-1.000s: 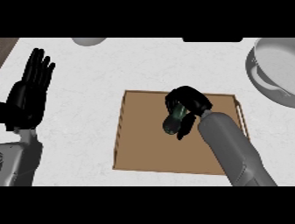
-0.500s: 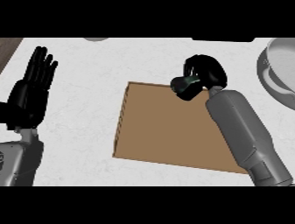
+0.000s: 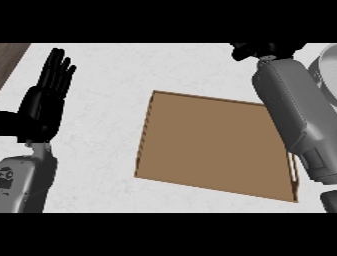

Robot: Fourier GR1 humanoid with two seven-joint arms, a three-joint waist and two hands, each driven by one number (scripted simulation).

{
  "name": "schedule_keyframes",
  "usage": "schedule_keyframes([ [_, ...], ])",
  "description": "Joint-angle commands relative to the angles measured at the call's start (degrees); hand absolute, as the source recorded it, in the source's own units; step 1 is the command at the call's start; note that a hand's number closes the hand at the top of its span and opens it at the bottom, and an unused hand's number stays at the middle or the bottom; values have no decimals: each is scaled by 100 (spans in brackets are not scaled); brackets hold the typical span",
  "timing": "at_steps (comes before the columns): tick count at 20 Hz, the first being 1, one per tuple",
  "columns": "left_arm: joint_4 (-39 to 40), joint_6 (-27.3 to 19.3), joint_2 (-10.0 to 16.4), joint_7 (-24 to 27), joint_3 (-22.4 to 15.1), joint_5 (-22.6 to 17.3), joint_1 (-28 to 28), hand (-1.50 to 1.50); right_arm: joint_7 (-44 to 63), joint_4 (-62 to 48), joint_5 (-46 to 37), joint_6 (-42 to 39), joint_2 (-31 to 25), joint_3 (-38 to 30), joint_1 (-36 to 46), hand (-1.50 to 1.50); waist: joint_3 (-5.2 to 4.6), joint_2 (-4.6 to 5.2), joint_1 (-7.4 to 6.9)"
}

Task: Pick the eggplant from the tray and place it in the pot

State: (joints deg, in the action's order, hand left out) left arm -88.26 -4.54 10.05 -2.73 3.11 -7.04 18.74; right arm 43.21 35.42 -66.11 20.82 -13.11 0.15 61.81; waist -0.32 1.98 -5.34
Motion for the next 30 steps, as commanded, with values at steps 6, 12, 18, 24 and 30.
schedule_keyframes([
  [6, 208, -38, -31, 80, 60, 21, 39, 0, 2339, -898, -1651, 933, -537, 180, 1022, 150, 22, -48, 131],
  [12, 175, -147, -115, 109, 38, 96, -96, 0, 2488, -1379, -1823, 812, -734, -103, 971, 150, 31, -120, 310],
  [18, 287, -29, 173, -65, 382, -94, 167, 0, 2071, -1485, -1617, 993, -1147, -480, 572, 150, 34, -147, 427],
  [24, -35, 68, 112, 236, 310, -33, -522, 0, 1238, -1218, -1209, 1583, -1637, -869, -200, 150, 35, -178, 454],
  [30, -257, -104, 112, -247, 340, -54, -194, 0, -96, -1281, -478, 1740, -2157, -1365, -650, 150, 39, -172, 449],
])
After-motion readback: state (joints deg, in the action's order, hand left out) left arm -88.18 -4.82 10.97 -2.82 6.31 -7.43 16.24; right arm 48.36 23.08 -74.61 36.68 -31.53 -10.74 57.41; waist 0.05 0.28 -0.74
